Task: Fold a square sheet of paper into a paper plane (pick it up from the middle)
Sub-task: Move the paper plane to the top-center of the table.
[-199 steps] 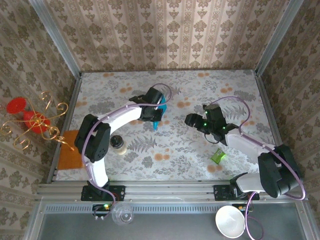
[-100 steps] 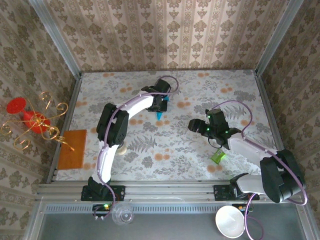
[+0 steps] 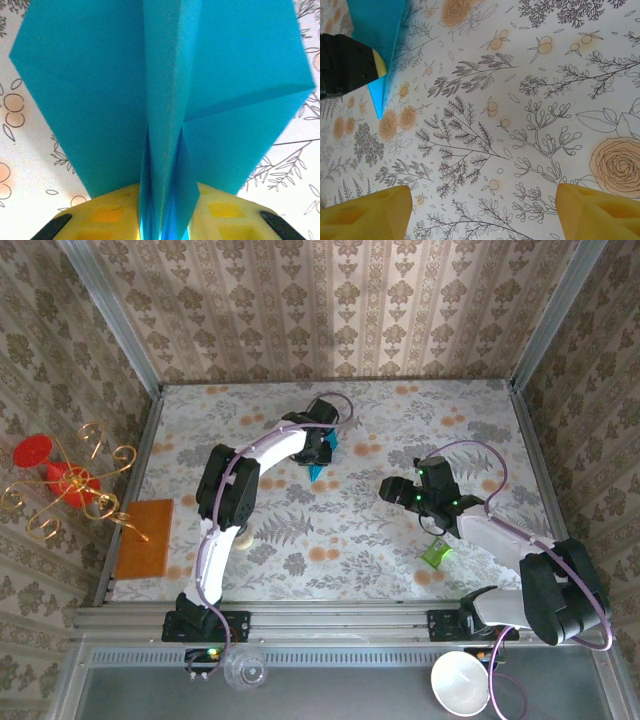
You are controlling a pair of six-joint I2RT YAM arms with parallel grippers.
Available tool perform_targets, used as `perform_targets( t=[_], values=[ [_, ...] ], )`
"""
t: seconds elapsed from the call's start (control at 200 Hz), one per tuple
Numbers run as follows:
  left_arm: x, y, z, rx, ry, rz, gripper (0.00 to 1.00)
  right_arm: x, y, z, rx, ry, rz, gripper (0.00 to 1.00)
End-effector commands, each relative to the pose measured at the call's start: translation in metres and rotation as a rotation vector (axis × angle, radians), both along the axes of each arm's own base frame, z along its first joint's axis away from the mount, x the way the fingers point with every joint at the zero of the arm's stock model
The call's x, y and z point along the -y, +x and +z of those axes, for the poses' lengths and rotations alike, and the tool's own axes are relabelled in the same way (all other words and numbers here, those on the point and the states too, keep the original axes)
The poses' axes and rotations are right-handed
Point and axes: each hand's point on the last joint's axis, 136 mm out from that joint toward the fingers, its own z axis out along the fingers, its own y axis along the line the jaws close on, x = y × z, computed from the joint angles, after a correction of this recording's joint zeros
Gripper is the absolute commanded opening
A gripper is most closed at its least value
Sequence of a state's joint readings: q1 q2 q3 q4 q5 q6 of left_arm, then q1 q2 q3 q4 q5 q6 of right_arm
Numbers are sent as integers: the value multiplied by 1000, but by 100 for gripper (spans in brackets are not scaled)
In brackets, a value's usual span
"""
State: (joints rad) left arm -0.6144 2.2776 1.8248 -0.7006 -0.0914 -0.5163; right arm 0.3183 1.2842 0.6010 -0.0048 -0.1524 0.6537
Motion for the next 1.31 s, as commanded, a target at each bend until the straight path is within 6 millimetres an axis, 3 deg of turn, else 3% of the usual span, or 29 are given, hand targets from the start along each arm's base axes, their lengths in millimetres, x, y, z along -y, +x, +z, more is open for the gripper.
perform_targets(
  t=[0.0,0.19,0.545,0.89,1.005,1.1,1.3],
  values=[
    [-8,-4,-13,-41,43,14,29,1,-1,-4,-21,0,7,77],
    [-10,-7,-23,-61,56,23,31,-1,0,-5,-30,2,9,77],
    [-14,-15,-42,-127,65,60,48,1,1,-9,-40,4,1,77],
    [-18,-8,-47,-121,72,154,51,2,1,-12,-51,9,-6,77],
    [-13,-3,-34,-94,47,147,51,3,2,-11,-51,9,-7,77],
    [-7,3,-9,-57,8,131,52,3,4,-8,-47,11,-8,77],
    [1,6,74,57,-93,90,60,18,9,8,-28,-59,-41,79]
  ],
)
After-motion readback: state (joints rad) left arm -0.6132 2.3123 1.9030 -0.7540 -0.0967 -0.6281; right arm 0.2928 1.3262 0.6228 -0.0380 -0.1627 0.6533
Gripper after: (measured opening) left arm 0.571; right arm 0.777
